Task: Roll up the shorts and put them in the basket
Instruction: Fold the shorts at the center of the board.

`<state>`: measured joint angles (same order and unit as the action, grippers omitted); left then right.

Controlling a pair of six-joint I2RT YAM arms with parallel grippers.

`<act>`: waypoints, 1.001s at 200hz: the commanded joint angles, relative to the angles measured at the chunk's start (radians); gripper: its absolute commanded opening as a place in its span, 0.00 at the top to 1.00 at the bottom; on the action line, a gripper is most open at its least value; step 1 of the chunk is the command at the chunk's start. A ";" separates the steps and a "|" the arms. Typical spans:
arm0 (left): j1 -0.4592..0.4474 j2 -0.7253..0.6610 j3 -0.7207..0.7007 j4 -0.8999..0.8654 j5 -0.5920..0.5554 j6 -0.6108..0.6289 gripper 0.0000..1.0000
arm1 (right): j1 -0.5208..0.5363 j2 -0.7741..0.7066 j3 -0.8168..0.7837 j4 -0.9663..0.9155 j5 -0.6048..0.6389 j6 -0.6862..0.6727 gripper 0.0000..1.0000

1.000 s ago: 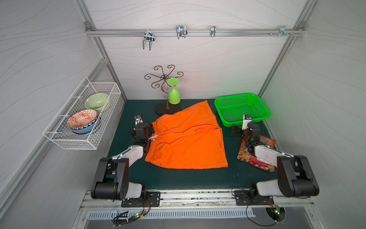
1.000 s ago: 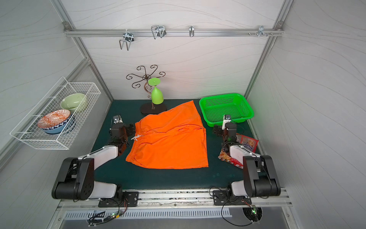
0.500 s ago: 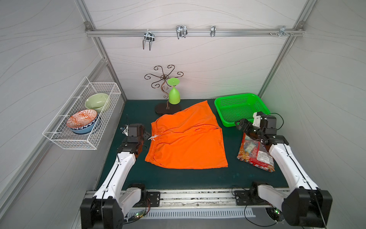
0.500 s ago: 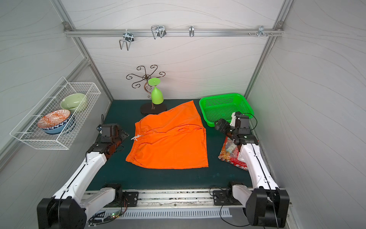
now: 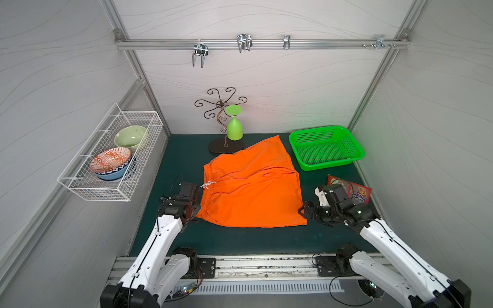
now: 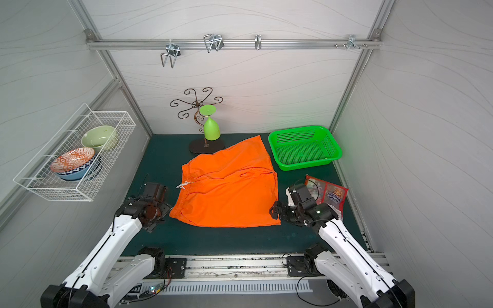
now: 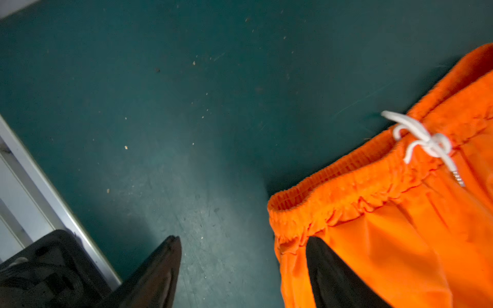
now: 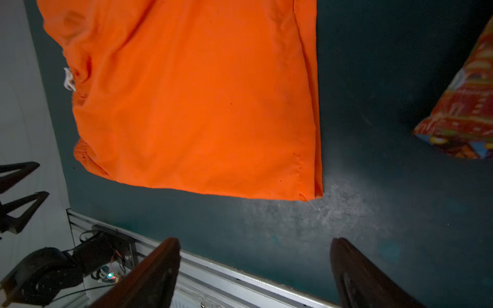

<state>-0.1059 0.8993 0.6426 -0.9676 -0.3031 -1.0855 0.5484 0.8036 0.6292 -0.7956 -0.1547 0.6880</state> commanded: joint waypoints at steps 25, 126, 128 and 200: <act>-0.002 0.030 -0.067 0.131 0.081 -0.006 0.24 | 0.137 0.022 -0.037 -0.019 0.109 0.124 0.09; -0.006 0.139 -0.180 0.347 0.127 0.006 0.28 | 0.185 0.173 -0.094 0.097 0.137 0.206 0.09; -0.006 0.142 -0.179 0.346 0.127 0.006 0.28 | 0.186 0.174 -0.094 0.098 0.140 0.207 0.09; -0.006 0.149 -0.162 0.315 0.165 0.002 1.00 | 0.183 0.226 -0.155 0.192 0.167 0.300 0.26</act>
<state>-0.1078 1.0695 0.4633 -0.6228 -0.1551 -1.0950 0.7273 1.0100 0.4881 -0.6476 -0.0235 0.9367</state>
